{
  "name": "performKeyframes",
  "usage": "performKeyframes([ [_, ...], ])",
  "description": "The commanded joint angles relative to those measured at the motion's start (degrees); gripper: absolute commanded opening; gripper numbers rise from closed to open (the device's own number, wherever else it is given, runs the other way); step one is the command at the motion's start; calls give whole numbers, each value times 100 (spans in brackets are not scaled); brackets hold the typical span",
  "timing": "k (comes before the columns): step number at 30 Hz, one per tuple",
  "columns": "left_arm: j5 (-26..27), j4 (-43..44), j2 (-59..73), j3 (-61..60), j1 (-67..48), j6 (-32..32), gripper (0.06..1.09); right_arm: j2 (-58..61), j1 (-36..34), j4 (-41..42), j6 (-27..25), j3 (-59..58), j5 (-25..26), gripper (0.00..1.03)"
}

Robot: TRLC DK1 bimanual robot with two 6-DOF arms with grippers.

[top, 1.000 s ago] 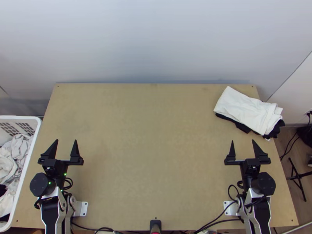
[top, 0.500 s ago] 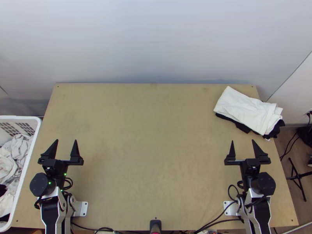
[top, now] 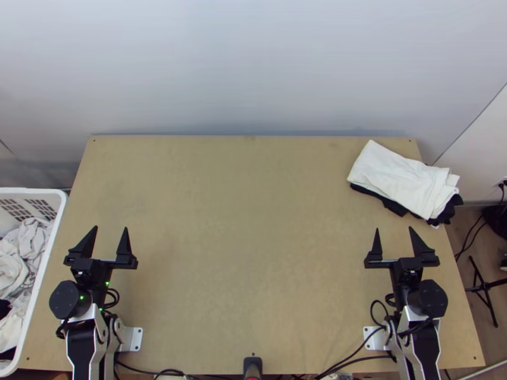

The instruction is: Fold the t-shirt

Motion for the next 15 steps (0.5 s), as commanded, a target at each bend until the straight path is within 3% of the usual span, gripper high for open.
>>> performKeyframes([
  [1,-1,-75,1,35,-40,-5,105,1,9,1,-1,1,1,99],
  [15,8,-40,-8,17,-128,-13,105,1,18,1,-1,1,1,99],
])
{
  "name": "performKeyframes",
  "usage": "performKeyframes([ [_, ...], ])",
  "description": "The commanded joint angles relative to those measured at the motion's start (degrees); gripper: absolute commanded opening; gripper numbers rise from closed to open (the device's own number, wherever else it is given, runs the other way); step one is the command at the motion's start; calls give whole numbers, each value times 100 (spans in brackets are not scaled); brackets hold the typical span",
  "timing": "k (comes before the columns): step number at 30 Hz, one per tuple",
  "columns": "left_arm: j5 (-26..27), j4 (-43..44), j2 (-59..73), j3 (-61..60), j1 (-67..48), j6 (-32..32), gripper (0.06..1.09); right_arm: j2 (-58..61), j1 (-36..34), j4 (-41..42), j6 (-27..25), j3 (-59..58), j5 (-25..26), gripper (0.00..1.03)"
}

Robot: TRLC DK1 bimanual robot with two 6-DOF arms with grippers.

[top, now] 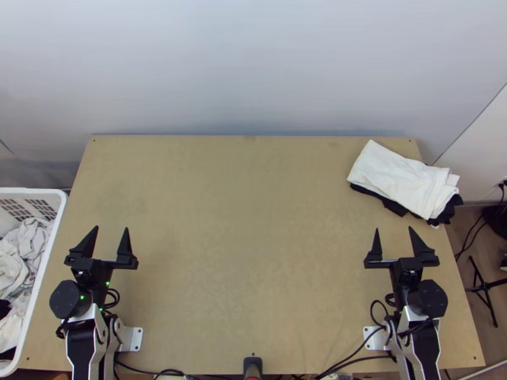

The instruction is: Fold the t-shirt

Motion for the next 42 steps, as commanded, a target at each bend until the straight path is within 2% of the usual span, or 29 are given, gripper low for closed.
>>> performKeyframes([
  [1,17,60,-6,-9,-117,8,105,1,-6,1,-1,1,1,99],
  [7,17,60,-6,-18,-592,0,105,1,-6,1,-1,1,1,99],
  [12,17,183,3,-53,-944,-290,105,1,12,1,-1,1,1,99],
  [16,17,183,3,-53,-1084,-176,105,-17,135,45,8,1,1,99],
  [19,78,157,3,-36,-1093,-123,105,-17,187,151,-344,-8,10,99],
  [22,447,104,-6,0,-1111,-97,105,-17,170,159,-519,-8,10,99],
  [26,324,245,-6,17,-1216,-79,105,-17,55,309,-370,36,28,99],
  [32,315,140,91,421,-1119,79,105,1,12,-139,-344,397,151,99],
  [37,324,535,1049,896,-1111,360,105,98,55,-676,-546,1047,142,99],
  [42,289,368,2130,2030,-926,325,105,1205,152,-1317,-528,2304,142,99],
])
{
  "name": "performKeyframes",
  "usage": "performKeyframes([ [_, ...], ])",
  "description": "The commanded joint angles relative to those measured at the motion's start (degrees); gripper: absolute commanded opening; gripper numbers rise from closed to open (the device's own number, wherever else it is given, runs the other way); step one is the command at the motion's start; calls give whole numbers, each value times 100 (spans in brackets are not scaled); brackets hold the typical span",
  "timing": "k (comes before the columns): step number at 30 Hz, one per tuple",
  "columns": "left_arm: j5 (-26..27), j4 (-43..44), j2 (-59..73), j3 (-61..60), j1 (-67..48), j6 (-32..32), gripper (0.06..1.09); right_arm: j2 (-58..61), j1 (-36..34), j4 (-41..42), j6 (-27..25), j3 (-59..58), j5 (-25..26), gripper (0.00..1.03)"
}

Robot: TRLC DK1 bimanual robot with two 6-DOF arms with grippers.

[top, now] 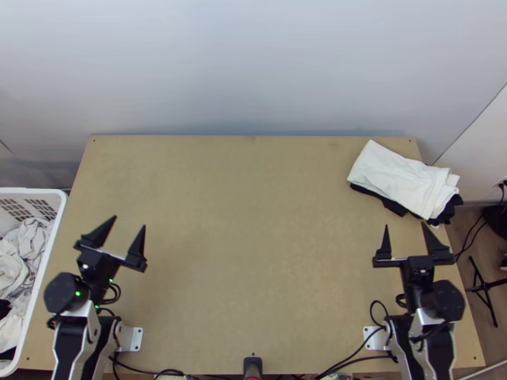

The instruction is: Fold the t-shirt

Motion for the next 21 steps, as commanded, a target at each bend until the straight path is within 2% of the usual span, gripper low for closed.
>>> performKeyframes([
  [1,-67,-309,1299,1415,323,27,105,1268,67,-785,-36,1549,13,99],
  [5,-76,-1653,2177,2690,991,63,105,2674,-12,-1602,43,3017,22,99],
  [8,38,-2383,2819,3305,2028,511,105,3342,-179,-2085,166,3905,13,99],
  [10,363,-2796,3232,3542,2836,871,105,3685,-162,-2287,359,4379,13,98],
  [12,627,-3156,3636,3586,3601,1522,105,4177,-56,-2692,491,4880,13,98],
  [17,662,-3587,4682,3621,4937,2611,105,5337,-47,-3544,843,5997,13,98],
  [21,618,-3596,5087,3850,5728,3051,105,5988,102,-4142,1036,6761,22,98],
])
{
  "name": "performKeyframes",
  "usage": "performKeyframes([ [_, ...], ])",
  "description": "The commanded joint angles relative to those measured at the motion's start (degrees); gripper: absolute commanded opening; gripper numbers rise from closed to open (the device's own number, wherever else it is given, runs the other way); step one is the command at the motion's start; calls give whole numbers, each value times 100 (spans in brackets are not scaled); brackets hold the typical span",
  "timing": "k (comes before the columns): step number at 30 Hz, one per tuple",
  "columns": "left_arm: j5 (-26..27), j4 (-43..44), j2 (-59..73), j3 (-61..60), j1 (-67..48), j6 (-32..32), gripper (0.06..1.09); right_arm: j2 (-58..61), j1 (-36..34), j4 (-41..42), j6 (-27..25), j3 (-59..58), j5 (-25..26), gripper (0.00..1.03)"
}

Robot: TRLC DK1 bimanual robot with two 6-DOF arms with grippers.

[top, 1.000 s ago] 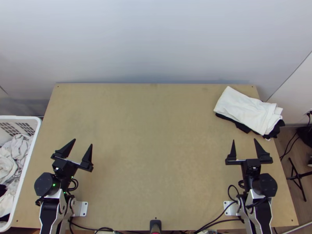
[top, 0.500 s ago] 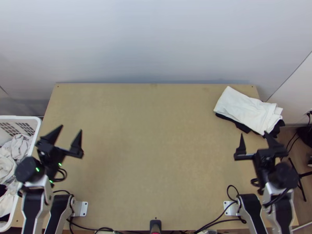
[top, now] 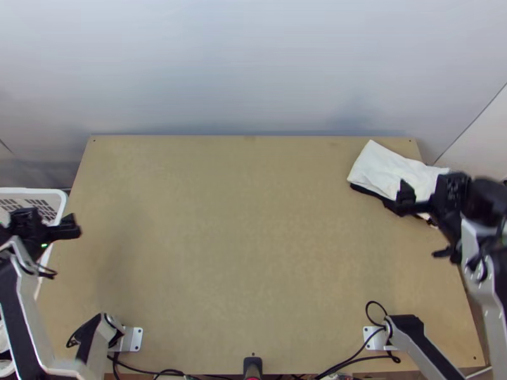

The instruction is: Fold the t-shirt

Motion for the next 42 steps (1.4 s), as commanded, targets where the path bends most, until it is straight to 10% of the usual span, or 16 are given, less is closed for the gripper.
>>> performKeyframes([
  [1,45,-365,1092,482,1729,1047,105,1445,185,-1146,372,1613,6,98],
  [19,-1475,-1613,4256,2688,3531,3983,103,2253,976,-1612,635,2474,613,98],
  [42,-2407,-1297,5891,2670,3786,4396,99,2412,985,-1621,732,2527,613,98],
])
